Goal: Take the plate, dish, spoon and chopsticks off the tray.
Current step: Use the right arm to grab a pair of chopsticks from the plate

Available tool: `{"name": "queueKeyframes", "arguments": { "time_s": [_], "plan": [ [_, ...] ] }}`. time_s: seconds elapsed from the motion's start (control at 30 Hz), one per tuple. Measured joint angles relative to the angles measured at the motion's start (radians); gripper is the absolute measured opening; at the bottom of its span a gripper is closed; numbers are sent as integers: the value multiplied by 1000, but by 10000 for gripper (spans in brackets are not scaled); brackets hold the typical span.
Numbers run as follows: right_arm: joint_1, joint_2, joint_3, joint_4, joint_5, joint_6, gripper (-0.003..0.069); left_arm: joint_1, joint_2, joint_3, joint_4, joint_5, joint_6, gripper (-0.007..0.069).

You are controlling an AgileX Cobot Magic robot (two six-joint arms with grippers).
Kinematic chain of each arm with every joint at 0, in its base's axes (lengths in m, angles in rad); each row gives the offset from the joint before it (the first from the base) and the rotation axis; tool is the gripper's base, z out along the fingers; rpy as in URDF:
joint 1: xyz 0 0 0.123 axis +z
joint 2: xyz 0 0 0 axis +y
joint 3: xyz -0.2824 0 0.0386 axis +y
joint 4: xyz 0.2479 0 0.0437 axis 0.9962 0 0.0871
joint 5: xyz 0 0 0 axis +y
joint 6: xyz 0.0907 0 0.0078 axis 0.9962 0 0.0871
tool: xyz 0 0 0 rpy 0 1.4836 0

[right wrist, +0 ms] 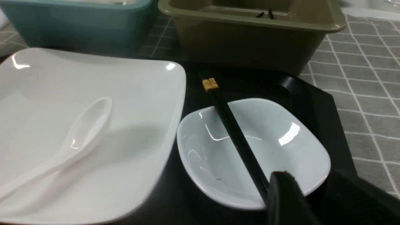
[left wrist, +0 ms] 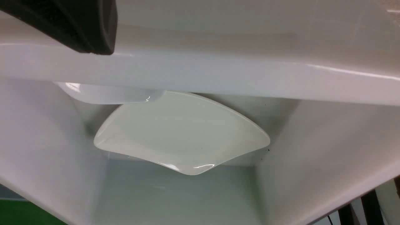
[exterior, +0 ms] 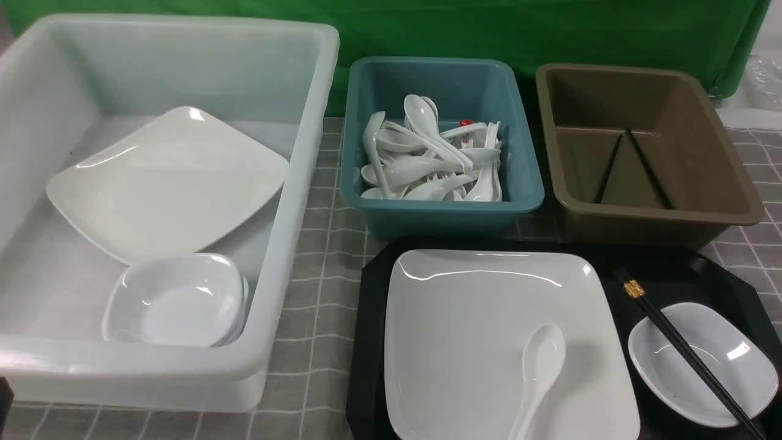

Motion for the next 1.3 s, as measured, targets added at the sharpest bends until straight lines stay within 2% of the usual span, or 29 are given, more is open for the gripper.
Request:
{"name": "queueKeyframes", "arguments": {
  "time_s": [0.83,1.03,1.2,1.3],
  "plan": [
    [0,0,0,0,0,0,238,0,0,0,-10,-23,0,11],
    [0,0,0,0,0,0,238,0,0,0,-375,-250,-225,11],
    [0,0,0,0,0,0,238,0,0,-1,-396,-356,-259,11],
    [0,0,0,0,0,0,238,0,4,-56,-384,-290,-260,11]
  ]
}}
